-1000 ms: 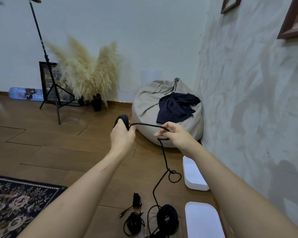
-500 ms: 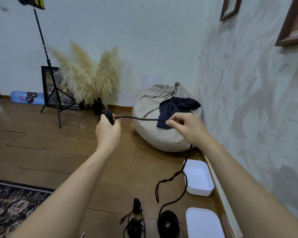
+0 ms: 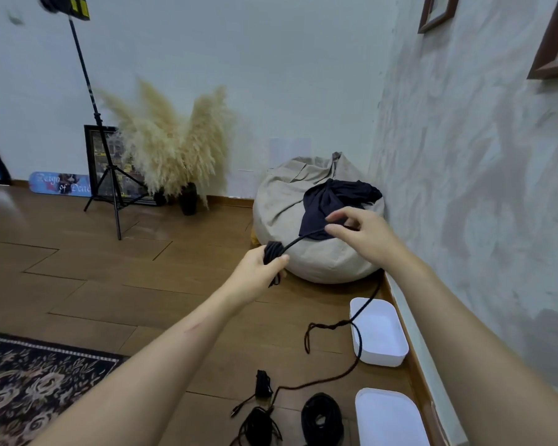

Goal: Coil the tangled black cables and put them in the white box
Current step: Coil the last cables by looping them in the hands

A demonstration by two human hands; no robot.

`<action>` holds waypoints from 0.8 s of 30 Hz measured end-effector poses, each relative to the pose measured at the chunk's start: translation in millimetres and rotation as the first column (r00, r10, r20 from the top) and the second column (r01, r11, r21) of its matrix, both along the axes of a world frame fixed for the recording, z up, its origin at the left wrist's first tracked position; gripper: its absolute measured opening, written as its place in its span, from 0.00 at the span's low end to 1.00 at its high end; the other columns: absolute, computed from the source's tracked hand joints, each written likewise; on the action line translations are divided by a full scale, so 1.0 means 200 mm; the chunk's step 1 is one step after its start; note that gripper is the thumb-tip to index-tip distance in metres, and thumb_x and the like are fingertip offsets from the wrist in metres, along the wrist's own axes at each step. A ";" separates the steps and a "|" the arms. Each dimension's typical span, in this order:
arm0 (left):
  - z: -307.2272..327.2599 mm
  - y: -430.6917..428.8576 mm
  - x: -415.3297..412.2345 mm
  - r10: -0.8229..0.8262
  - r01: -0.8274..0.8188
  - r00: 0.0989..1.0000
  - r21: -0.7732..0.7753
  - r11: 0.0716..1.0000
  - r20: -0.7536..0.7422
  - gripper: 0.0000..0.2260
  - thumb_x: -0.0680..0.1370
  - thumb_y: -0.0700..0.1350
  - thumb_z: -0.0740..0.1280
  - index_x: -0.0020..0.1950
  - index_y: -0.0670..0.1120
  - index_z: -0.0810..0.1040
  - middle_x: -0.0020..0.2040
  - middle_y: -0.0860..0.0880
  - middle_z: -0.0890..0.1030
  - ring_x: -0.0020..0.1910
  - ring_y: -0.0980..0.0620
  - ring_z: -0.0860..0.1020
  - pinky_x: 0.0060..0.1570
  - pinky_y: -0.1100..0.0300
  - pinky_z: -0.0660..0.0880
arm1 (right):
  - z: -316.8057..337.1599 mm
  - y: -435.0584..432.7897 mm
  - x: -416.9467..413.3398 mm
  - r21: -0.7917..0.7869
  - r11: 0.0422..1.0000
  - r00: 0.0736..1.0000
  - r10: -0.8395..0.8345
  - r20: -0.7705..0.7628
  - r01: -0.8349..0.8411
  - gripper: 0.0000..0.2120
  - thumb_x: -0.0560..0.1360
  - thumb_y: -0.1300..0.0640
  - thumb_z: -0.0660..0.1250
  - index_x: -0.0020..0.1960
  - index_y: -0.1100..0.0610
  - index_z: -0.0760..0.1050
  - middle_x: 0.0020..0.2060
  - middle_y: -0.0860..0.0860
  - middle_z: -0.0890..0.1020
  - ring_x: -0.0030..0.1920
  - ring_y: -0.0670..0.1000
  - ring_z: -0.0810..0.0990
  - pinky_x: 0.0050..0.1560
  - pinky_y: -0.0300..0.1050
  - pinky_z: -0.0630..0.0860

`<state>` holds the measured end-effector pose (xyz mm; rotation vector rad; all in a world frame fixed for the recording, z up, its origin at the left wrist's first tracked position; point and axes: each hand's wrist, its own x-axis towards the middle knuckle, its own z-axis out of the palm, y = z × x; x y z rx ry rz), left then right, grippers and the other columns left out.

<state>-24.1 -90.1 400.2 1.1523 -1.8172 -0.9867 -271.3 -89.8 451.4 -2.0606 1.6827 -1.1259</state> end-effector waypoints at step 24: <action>0.05 0.25 -0.21 -0.293 0.299 0.954 -0.137 0.945 0.060 0.09 0.87 0.50 0.57 0.54 0.48 0.74 0.48 0.53 0.79 0.46 0.60 0.76 0.52 0.61 0.74 | -0.01 0.12 0.08 0.035 0.952 0.890 0.271 0.367 -0.304 0.06 0.79 0.55 0.72 0.50 0.58 0.79 0.31 0.49 0.75 0.32 0.45 0.69 0.34 0.36 0.67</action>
